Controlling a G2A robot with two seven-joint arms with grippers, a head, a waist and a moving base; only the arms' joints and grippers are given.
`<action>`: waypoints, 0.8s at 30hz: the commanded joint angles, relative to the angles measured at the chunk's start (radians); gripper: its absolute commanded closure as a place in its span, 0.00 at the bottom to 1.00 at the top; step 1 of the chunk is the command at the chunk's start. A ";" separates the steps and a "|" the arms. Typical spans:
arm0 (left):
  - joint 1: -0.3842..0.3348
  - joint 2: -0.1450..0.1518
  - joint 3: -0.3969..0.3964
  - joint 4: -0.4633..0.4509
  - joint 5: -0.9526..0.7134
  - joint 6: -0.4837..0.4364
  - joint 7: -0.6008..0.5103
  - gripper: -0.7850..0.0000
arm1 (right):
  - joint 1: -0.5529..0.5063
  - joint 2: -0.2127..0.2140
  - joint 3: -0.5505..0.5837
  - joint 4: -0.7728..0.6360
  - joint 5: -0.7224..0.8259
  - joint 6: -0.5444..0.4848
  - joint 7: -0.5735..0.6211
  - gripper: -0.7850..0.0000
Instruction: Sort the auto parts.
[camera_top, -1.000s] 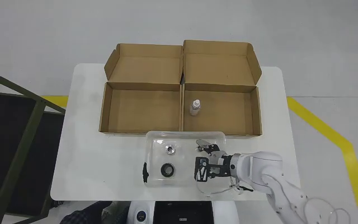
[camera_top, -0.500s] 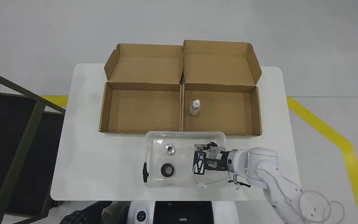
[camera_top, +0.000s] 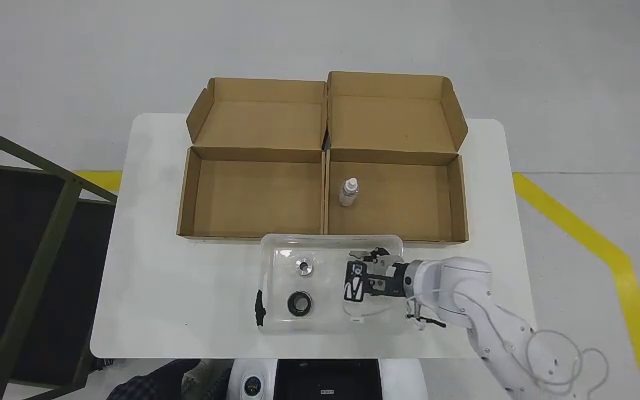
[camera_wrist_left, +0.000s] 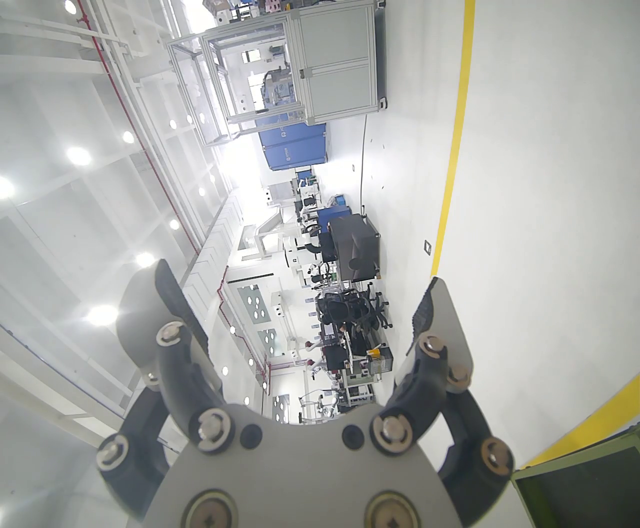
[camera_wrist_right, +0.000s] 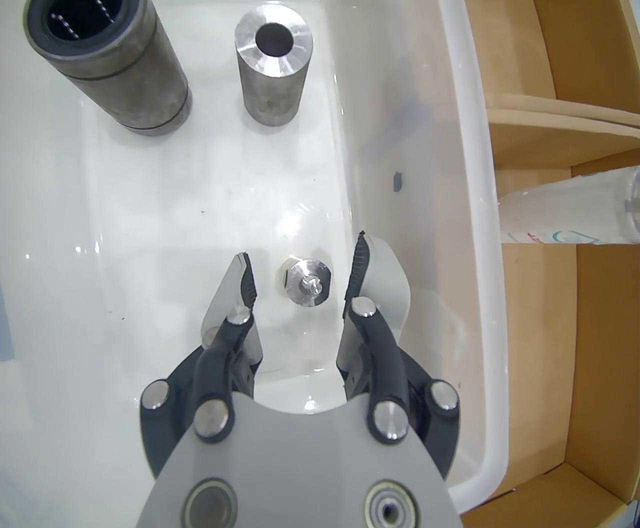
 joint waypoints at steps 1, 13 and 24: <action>0.000 0.000 0.000 0.000 0.000 0.000 0.000 0.00 | 0.004 0.000 -0.004 0.008 -0.002 0.002 0.003 0.58; 0.000 0.000 0.000 0.000 0.000 0.000 0.000 0.00 | 0.013 0.002 -0.014 -0.003 0.004 -0.006 0.005 1.00; 0.000 0.000 0.000 0.000 0.000 0.000 0.000 0.00 | -0.016 0.007 0.012 -0.089 0.117 -0.008 -0.105 1.00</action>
